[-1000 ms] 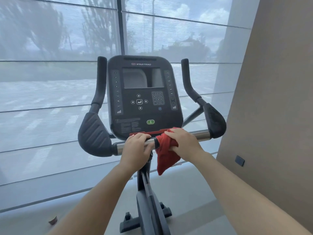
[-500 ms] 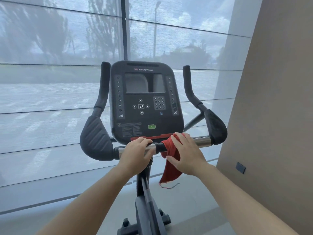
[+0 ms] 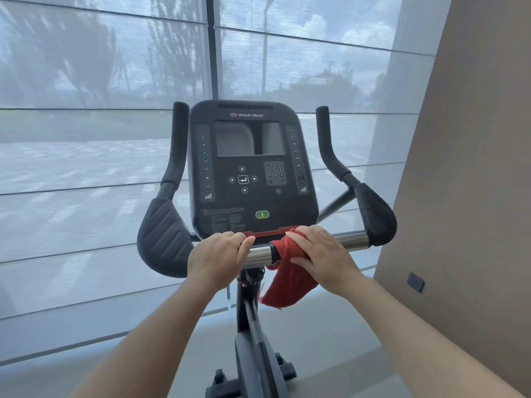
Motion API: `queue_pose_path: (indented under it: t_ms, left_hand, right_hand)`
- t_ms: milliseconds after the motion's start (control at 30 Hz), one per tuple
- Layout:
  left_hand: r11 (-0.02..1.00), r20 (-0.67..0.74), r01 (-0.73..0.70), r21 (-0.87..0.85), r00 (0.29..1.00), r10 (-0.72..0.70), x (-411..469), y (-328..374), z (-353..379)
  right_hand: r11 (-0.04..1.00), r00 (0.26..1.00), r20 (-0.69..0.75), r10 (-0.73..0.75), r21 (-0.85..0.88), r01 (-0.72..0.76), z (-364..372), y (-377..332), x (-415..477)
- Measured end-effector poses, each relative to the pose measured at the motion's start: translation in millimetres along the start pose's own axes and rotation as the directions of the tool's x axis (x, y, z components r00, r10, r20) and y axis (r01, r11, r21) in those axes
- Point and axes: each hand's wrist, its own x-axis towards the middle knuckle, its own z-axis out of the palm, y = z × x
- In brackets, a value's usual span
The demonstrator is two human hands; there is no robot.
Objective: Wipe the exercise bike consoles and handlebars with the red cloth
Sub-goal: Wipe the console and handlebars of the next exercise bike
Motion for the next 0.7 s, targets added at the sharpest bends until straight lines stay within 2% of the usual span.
queue_pose_path:
  t_ms: [100,267,367,500,600,700]
  left_hand:
    - [1.0,0.007,-0.008,0.024,1.0,0.007,1,1,-1]
    - [1.0,0.015,0.0,0.024,1.0,0.0,3,0,1]
    - [1.0,0.023,-0.023,0.02,0.999,0.022,2,0,1]
    - [1.0,0.03,-0.011,0.008,0.999,0.011,2,-1,-1]
    - [1.0,0.03,-0.018,0.009,0.999,0.018,3,-1,0]
    - [1.0,0.022,-0.021,0.009,1.0,0.021,4,-1,1]
  right_hand:
    - [0.996,0.995,-0.046,0.083,0.033,-0.082,2,-9,3]
    - [1.0,0.999,-0.037,0.015,0.014,-0.015,9,-25,5]
    - [0.999,0.998,-0.04,0.039,0.037,-0.038,2,-13,8]
    - [0.936,0.962,-0.097,0.254,0.277,-0.219,-3,-15,23]
    - [0.906,0.949,-0.149,0.279,0.367,-0.209,-7,-15,25]
    - [0.9,0.918,-0.263,0.296,0.399,-0.176,-18,-7,26]
